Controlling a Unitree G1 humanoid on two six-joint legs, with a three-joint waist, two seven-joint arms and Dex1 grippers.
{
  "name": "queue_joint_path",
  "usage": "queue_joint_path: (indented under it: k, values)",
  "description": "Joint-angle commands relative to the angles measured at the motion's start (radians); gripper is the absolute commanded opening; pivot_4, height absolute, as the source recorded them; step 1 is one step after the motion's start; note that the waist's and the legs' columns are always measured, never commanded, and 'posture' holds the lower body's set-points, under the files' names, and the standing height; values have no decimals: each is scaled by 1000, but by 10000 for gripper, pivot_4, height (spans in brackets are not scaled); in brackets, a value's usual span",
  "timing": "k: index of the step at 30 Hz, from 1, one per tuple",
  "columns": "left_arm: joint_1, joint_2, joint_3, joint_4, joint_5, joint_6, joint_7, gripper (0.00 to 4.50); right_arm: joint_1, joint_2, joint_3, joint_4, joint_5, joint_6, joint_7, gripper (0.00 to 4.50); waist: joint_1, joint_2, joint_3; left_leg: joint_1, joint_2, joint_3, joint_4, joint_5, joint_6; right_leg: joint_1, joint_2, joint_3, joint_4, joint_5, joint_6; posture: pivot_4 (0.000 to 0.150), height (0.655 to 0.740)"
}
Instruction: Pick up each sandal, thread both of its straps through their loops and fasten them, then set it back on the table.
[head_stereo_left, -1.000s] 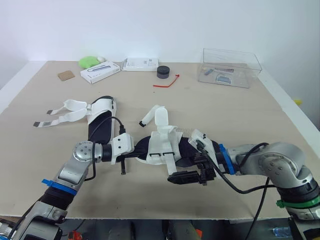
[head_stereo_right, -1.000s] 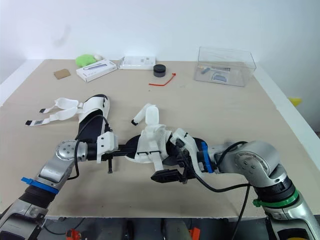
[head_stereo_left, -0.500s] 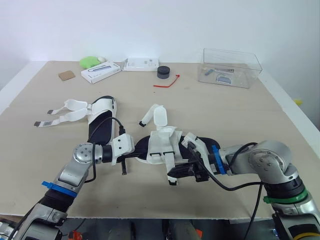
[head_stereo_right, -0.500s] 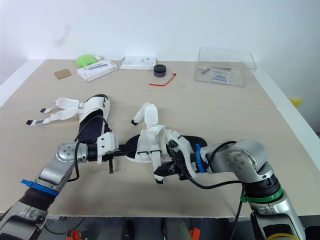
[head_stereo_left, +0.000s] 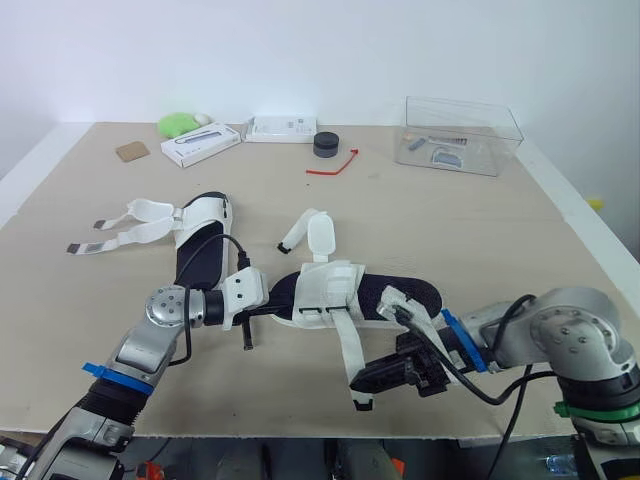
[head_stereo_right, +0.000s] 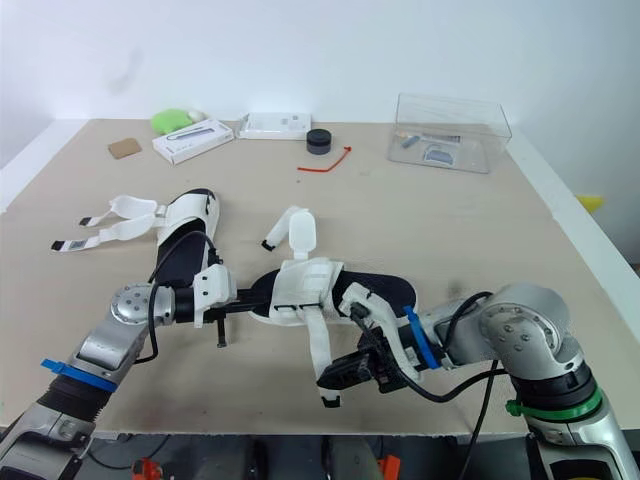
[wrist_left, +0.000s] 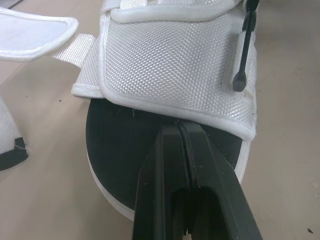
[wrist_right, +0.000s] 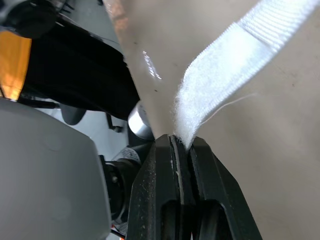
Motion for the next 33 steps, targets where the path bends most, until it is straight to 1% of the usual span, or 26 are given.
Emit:
queue_joint_path:
  k: [1, 2, 4, 5, 6, 7, 8, 9, 10, 11, 12, 13, 15, 17, 21, 22, 25, 26, 28, 33]
  values:
    - [11, 17, -12, 49, 48, 22, 5, 0, -4, 3, -37, -33, 57, 0, 10, 583, 0, 0, 0, 0, 0, 0, 0, 0, 0, 0, 0, 0, 0, 0, 0, 1500, 7400]
    - [11, 18, -12, 48, 48, 23, 5, 0, -6, 2, -41, -31, 64, -2, 10, 583, 0, 0, 0, 0, 0, 0, 0, 0, 0, 0, 0, 0, 0, 0, 0, 1500, 7400]
    - [15, 20, -14, 48, 50, 21, 5, 0, -17, -19, -44, -47, 63, -19, 35, 7285, 0, 0, 0, 0, 0, 0, 0, 0, 0, 0, 0, 0, 0, 0, 0, 1500, 7400]
    - [18, 22, -14, 47, 51, 20, 4, 0, -24, -34, -45, -60, 59, -31, 53, 8647, 0, 0, 0, 0, 0, 0, 0, 0, 0, 0, 0, 0, 0, 0, 0, 1500, 7400]
    - [21, 23, -14, 46, 51, 20, 4, 0, -31, -47, -55, -73, 46, -56, 65, 16793, 0, 0, 0, 0, 0, 0, 0, 0, 0, 0, 0, 0, 0, 0, 0, 1500, 7400]
    - [22, 23, -14, 45, 51, 20, 4, 0, -33, -65, -56, -94, 12, -96, 82, 17393, 0, 0, 0, 0, 0, 0, 0, 0, 0, 0, 0, 0, 0, 0, 0, 1500, 7400]
    - [22, 23, -14, 45, 52, 21, 5, 0, -31, -93, -45, -120, -35, -140, 102, 23132, 0, 0, 0, 0, 0, 0, 0, 0, 0, 0, 0, 0, 0, 0, 0, 1500, 7400]
    - [22, 23, -14, 44, 52, 21, 5, 0, -22, -129, -26, -146, -86, -190, 134, 26570, 0, 1, 0, 0, 0, 0, 0, 0, 0, 0, 0, 0, 0, 0, 0, 1500, 7400]
    - [22, 23, -14, 44, 52, 21, 5, 0, -6, -169, -4, -176, -150, -262, 183, 31477, 0, 1, 0, 1, 0, 0, 0, 0, 0, 0, 0, 0, 0, 0, 0, 1500, 7400]
    - [22, 23, -15, 44, 53, 21, 6, 0, 16, -203, 15, -198, -219, -351, 234, 38141, 0, 0, 0, 1, 0, 0, 0, 0, 0, 0, 0, -1, 0, 0, 0, 1500, 7400]
    - [22, 22, -15, 45, 53, 21, 6, 0, 37, -231, 32, -212, -286, -435, 275, 40678, 0, 0, 0, 1, 0, 0, 0, 0, 0, 0, 0, -1, 0, 0, 0, 1500, 7400]
    - [21, 22, -15, 46, 54, 20, 6, 0, 55, -252, 46, -218, -345, -511, 312, 44721, 0, 0, 0, 1, 0, 0, 0, 0, 0, 0, 0, -1, 0, -1, 0, 1500, 7400]
    - [17, 19, -16, 52, 55, 18, 6, 0, 114, -305, 86, -219, -549, -798, 432, 44721, 0, 0, 0, 2, 0, 0, -1, 0, 0, 0, 1, -1, 0, -1, 0, 1500, 7400]
    - [14, 16, -17, 58, 56, 15, 5, 0, 163, -313, 103, -191, -712, -1066, 517, 44721, 0, 0, 0, 2, 0, 0, -1, 0, 0, 0, 1, 0, 0, -1, 0, 1500, 7400]
    - [9, 11, -22, 68, 58, 9, 4, 0, 189, -252, 131, -68, -961, -1578, 606, 44721, 0, -1, 0, 8, 0, 2, -2, 0, 0, 3, 1, -1, 0, -2, 0, 1500, 7400]
    - [8, 10, -23, 69, 59, 8, 4, 0, 188, -231, 138, -37, -997, -1684, 624, 44721, 0, -1, 0, 9, 0, 2, -1, 0, 0, 4, 1, -1, 0, -2, -1, 1500, 7400]
    - [5, 9, -24, 76, 58, 3, 4, 0, 162, -155, 160, 76, -1145, -2017, 607, 44721, 0, 0, 0, 10, 0, 3, -2, 0, -1, 5, 1, 0, 0, -3, -3, 1500, 7400]
    - [5, 9, -24, 78, 58, 2, 4, 0, 151, -136, 172, 113, -1202, -2097, 589, 44721, 1, 0, 0, 10, 0, 3, -2, 1, -1, 5, 2, 0, 0, -3, -3, 1500, 7400]
    - [5, 9, -24, 79, 58, 0, 5, 0, 136, -113, 186, 169, -1264, -2195, 573, 44721, 1, 0, 0, 10, 0, 4, -2, 1, -1, 5, 2, 1, 0, -3, -3, 1500, 7400]
    - [8, 11, -22, 80, 57, 1, 7, 0, 103, -73, 219, 264, -1357, -2338, 529, 44721, 2, 0, 0, 11, 0, 8, -2, 1, -2, 4, 1, 4, 1, -3, -4, 1500, 7400]
